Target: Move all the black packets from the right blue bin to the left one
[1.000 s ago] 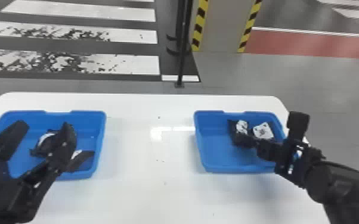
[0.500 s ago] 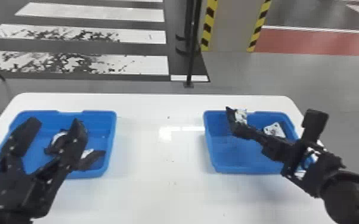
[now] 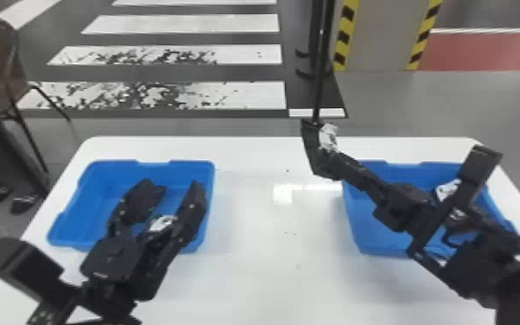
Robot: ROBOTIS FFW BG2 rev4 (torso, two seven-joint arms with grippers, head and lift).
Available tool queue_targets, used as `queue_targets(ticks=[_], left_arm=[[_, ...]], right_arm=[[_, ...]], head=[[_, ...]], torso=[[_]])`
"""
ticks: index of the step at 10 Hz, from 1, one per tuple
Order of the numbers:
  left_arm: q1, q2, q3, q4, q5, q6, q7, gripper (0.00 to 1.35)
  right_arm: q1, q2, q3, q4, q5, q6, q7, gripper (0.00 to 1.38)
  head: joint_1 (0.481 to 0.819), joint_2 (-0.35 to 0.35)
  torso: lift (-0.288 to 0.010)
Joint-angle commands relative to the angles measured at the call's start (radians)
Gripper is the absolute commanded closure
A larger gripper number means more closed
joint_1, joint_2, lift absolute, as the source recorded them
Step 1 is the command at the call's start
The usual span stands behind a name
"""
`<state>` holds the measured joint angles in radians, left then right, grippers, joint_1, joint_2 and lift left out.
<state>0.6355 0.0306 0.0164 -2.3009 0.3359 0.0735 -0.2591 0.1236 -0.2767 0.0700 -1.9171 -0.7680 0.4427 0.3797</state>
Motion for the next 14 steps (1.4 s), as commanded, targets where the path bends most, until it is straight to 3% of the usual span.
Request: queue_targets(ticks=[1,5,10,11,12,13,14], left_arm=[[-0.042,0.005,-0.002,0.000,0.061,0.103,-0.025,0.30],[-0.113,0.020,-0.018,0.000,0.113,0.253,-0.049,0.25],[-0.113,0.018,-0.018,0.007,0.119,0.263,-0.049,0.26],[-0.113,0.018,-0.022,0.007,0.119,0.282,-0.049,0.46],[-0.113,0.018,-0.030,0.007,0.137,0.314,-0.046,0.90],[-0.113,0.018,-0.042,0.007,0.147,0.339,-0.043,1.00],[-0.110,0.023,-0.056,0.000,0.141,0.334,-0.038,1.23]], right_arm=[[-0.001,-0.012,0.095,-0.018,-0.052,-0.008,0.002,1.11],[-0.006,-0.032,0.231,-0.050,-0.115,-0.011,0.002,1.11],[-0.030,-0.049,0.371,-0.048,-0.183,-0.013,0.002,1.11],[-0.038,-0.050,0.379,-0.045,-0.185,-0.013,0.002,1.11],[-0.048,-0.052,0.383,-0.040,-0.185,-0.013,0.002,1.11],[-0.052,-0.052,0.383,-0.033,-0.185,-0.013,0.002,1.11],[-0.052,-0.052,0.383,-0.028,-0.191,-0.013,0.002,1.11]], head=[[0.695,0.076],[0.695,0.150],[0.695,0.231],[0.695,0.249],[0.695,0.258],[0.695,0.256],[0.695,0.251]], torso=[[-0.140],[-0.140],[-0.140],[-0.140],[-0.140],[-0.140],[-0.140]])
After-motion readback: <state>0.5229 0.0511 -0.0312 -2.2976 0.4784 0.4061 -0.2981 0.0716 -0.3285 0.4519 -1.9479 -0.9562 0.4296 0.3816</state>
